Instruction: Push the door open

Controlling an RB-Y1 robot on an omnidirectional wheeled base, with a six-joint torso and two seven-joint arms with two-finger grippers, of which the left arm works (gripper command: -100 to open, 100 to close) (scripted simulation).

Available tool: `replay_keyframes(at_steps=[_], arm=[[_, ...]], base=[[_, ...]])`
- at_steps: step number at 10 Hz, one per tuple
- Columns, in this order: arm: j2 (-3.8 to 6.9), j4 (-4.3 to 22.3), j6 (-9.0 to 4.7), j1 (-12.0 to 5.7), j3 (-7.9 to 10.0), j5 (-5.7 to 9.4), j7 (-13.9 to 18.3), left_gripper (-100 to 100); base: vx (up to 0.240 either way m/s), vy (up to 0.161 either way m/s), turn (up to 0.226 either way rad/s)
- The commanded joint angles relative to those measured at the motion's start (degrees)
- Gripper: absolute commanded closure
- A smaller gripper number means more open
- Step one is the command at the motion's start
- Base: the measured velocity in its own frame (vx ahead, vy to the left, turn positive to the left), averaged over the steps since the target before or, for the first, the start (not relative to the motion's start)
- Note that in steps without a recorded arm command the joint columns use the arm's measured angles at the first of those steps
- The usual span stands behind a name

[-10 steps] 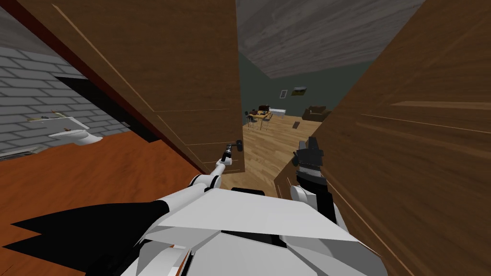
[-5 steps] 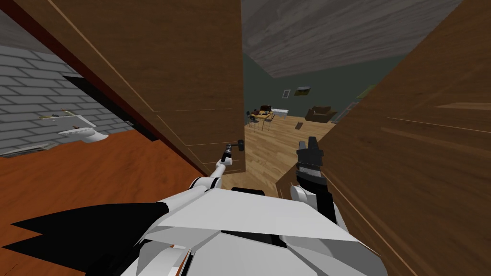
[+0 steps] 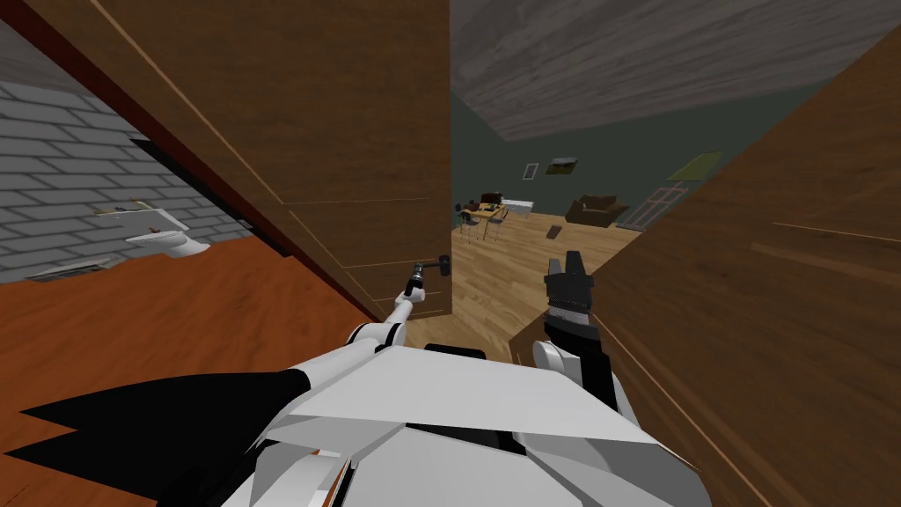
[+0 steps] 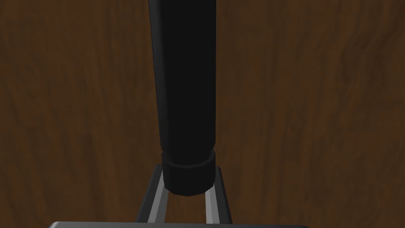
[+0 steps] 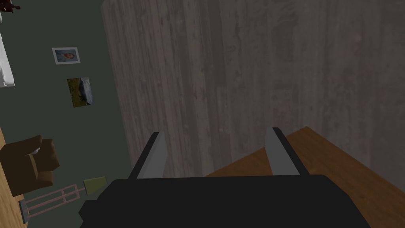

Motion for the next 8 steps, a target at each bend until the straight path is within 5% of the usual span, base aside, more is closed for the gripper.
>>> replay_keyframes(at_steps=[1, 2, 8], arm=[[0.55, 0.7, -1.25, -0.76, 1.61, 0.51, -1.2, 100], [-0.03, 0.9, -1.15, -0.84, 1.27, 1.51, -2.2, -100], [-2.13, 4.7, -4.46, -3.48, 2.8, 7.17, -9.4, -100]], base=[[0.079, 0.034, 0.113], [-0.005, -0.001, -0.022], [-0.108, -0.048, -0.052]])
